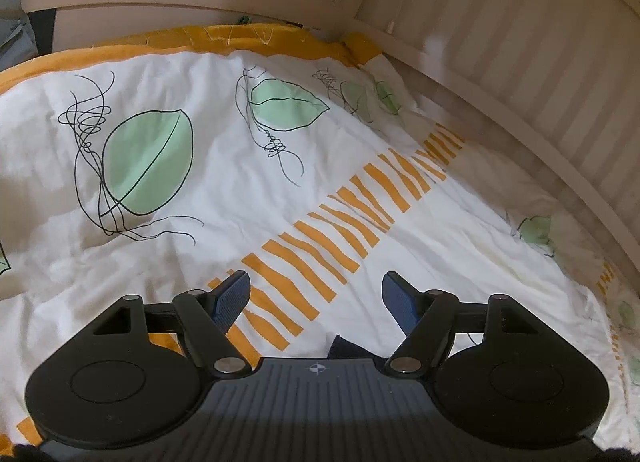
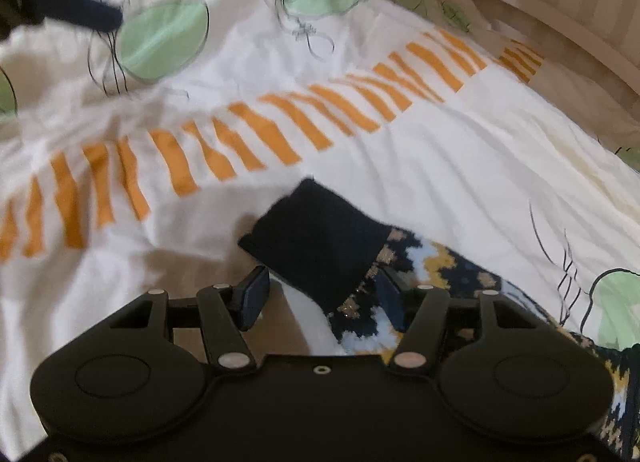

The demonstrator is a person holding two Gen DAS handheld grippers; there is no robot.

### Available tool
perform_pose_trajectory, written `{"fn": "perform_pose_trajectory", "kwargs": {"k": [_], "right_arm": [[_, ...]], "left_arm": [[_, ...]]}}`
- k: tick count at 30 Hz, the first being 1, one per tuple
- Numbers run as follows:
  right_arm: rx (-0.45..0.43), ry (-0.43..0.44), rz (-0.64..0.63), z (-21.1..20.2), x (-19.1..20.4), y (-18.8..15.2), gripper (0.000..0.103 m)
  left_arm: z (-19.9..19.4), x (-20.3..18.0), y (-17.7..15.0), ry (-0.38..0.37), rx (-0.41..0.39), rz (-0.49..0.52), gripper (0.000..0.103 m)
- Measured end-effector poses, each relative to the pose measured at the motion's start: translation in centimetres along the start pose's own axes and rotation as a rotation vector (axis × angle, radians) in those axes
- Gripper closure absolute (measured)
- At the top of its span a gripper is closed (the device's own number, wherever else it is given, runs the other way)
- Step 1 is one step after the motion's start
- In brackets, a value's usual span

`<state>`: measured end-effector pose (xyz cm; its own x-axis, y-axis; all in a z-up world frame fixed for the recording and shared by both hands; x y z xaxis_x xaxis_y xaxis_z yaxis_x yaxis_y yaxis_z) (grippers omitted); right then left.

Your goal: Fold small clothes

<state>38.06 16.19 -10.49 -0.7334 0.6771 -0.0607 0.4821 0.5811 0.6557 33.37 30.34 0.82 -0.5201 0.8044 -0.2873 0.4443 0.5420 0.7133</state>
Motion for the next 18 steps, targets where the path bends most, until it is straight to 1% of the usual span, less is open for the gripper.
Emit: {"fn": "perform_pose_trajectory", "kwargs": {"k": [1, 2, 3, 4, 6, 10, 14, 16, 18], "right_arm": [[-0.003, 0.010, 0.009, 0.0, -0.2, -0.1, 0.063], [0.000, 0.001, 0.018, -0.1, -0.4, 0.1, 0.092], [-0.002, -0.006, 0.031, -0.4, -0.8, 0.2, 0.092], [-0.022, 0.016, 0.061, -1.2, -1.3, 0.4, 0.092], [-0.081, 0.044, 0.123, -3.5, -2.6, 0.7, 0.092], [-0.220, 0.053, 0.242, -10.5, -6.3, 0.2, 0.092], [-0.329, -0.008, 0.362, -17.9, -11.6, -2.2, 0.092], [-0.352, -0.053, 0.407, -21.1, -14.0, -4.0, 0.092], [-0.356, -0.102, 0.447, -23.8, -16.0, -6.2, 0.092]], "left_arm": [[0.0, 0.0, 0.0, 0.001, 0.000, 0.000, 0.032], [0.1, 0.0, 0.0, 0.000, 0.001, 0.001, 0.032], [0.1, 0.0, -0.1, 0.002, 0.002, 0.002, 0.032], [0.1, 0.0, -0.1, 0.003, 0.004, 0.005, 0.032], [0.1, -0.1, -0.1, 0.007, 0.003, 0.008, 0.031], [0.2, -0.7, -0.4, 0.002, 0.011, 0.032, 0.032], [0.4, -1.9, -1.0, -0.002, 0.019, 0.093, 0.032], [0.4, -2.7, -1.3, -0.008, 0.022, 0.124, 0.032], [0.5, -3.4, -1.8, -0.018, 0.027, 0.156, 0.032]]}}
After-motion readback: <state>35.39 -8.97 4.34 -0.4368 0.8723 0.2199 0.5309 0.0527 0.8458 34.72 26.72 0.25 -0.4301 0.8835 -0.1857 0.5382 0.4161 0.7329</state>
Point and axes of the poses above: each gripper's, at about its wrist camera, not at the fingertips, and z roughly the way its jaws point, x to its left, y to its top, the point moved 2 cm from there along z, roughly the way its jaws point, and after that the axes turned 7 degrees about y, right-handed, at the moved point
